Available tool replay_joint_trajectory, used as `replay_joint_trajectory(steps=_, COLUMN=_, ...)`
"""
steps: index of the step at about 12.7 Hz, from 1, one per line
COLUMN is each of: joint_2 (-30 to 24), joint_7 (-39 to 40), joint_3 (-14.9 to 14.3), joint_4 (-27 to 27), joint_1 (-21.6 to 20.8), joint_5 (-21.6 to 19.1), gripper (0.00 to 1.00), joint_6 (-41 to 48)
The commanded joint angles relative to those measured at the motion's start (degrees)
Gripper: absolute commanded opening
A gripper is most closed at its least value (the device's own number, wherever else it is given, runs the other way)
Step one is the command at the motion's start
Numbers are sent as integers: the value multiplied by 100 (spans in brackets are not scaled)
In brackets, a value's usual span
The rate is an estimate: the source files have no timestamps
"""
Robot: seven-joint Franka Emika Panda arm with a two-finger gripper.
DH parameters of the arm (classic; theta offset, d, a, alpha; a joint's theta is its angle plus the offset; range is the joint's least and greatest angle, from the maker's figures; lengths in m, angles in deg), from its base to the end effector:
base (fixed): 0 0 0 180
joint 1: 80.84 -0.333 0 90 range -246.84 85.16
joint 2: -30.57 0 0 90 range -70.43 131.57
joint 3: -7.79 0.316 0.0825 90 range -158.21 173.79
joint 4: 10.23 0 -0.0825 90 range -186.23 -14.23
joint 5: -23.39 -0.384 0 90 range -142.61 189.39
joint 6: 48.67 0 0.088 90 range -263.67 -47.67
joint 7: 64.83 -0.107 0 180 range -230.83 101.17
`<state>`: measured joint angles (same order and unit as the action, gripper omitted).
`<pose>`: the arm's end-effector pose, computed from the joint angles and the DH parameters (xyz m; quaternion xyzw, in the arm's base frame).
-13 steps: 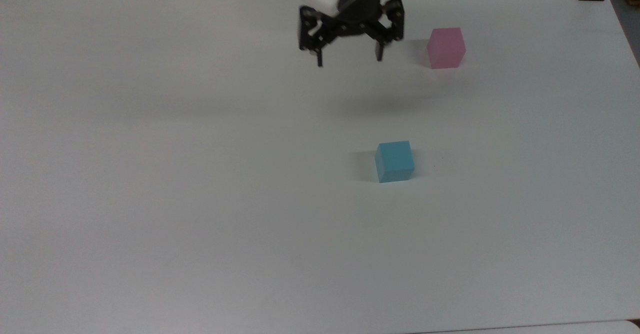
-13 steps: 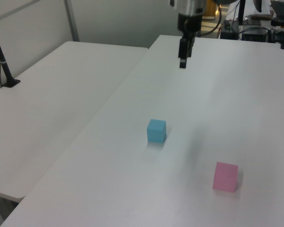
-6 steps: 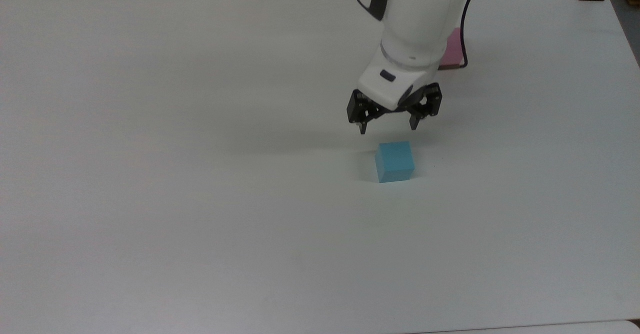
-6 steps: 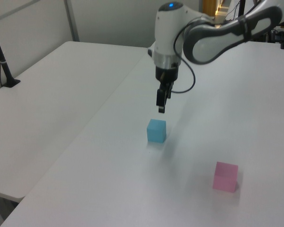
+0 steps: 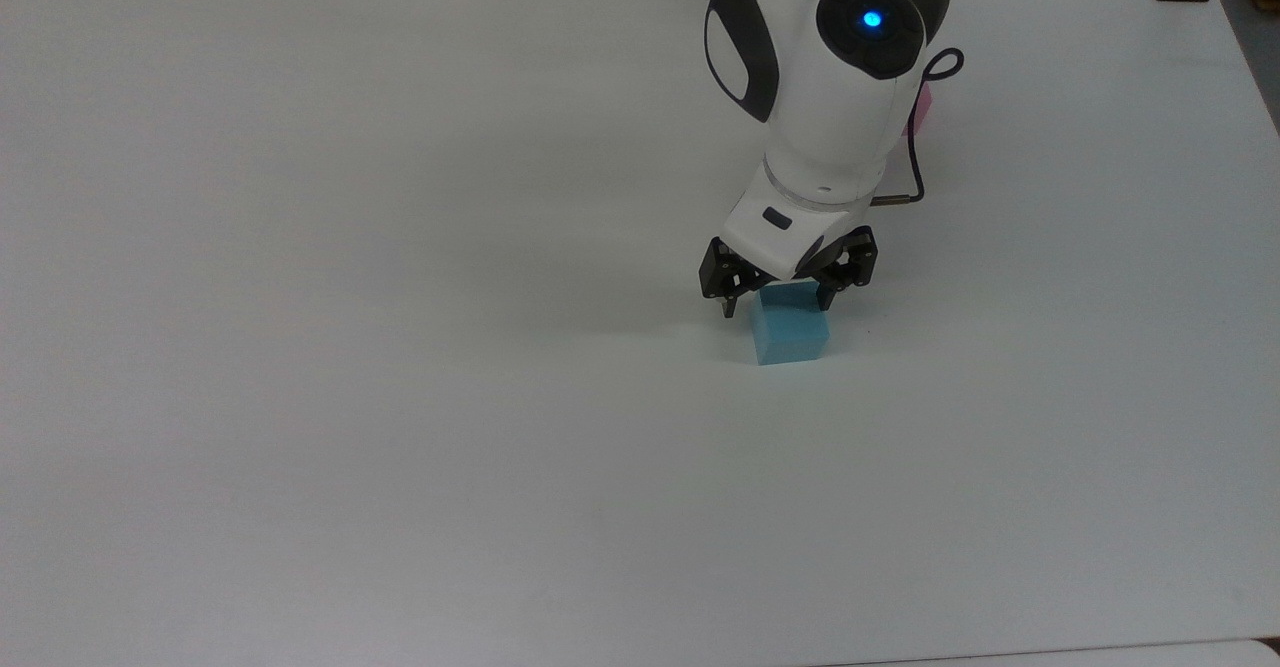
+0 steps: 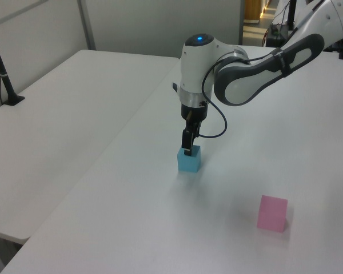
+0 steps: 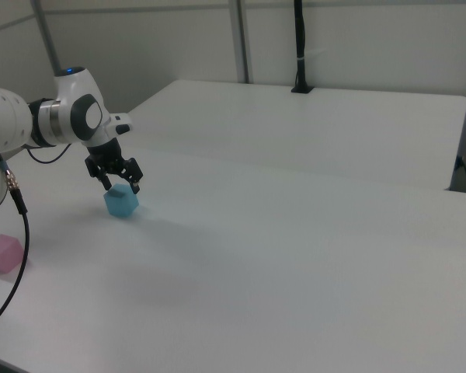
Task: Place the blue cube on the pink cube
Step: 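Close the gripper on the light-blue cube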
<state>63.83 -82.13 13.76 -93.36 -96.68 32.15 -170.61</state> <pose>0.6768 0.2488 0.3591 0.9958 0.0665 0.0603 0.0197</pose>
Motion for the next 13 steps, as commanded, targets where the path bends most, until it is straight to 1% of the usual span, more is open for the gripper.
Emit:
replay_joint_trajectory(steps=1, joint_2=14, joint_7=-160, joint_3=-52, joint_4=130, joint_1=-85, joint_5=73, gripper=100, joint_6=4)
replay_joint_trajectory(steps=3, joint_2=31, joint_7=-230, joint_3=-52, joint_4=-1, joint_1=-155, joint_5=134, gripper=100, joint_6=-14)
replay_joint_trajectory(steps=6, joint_2=163, joint_7=-230, joint_3=-52, joint_4=-19, joint_1=-243, joint_5=196, gripper=100, joint_6=-49)
replay_joint_trajectory(steps=8, joint_2=286, joint_7=-239, joint_3=-61, joint_4=-11, joint_1=-244, joint_5=275, gripper=99, joint_6=-224)
replay_joint_trajectory(steps=9, joint_2=295, joint_7=-239, joint_3=-52, joint_4=-19, joint_1=-252, joint_5=284, gripper=90, joint_6=-268)
replay_joint_trajectory(steps=10, joint_2=330, joint_7=-239, joint_3=-52, joint_4=-11, joint_1=-244, joint_5=275, gripper=62, joint_6=-286)
replay_joint_trajectory(steps=11, joint_2=330, joint_7=-239, joint_3=-52, joint_4=-11, joint_1=-244, joint_5=266, gripper=38, joint_6=-313)
replay_joint_trajectory(steps=12, joint_2=322, joint_7=-239, joint_3=-52, joint_4=-11, joint_1=-235, joint_5=275, gripper=23, joint_6=-321)
replay_joint_trajectory(steps=13, joint_2=322, joint_7=-213, joint_3=-52, joint_4=-11, joint_1=-226, joint_5=275, gripper=20, joint_6=-322)
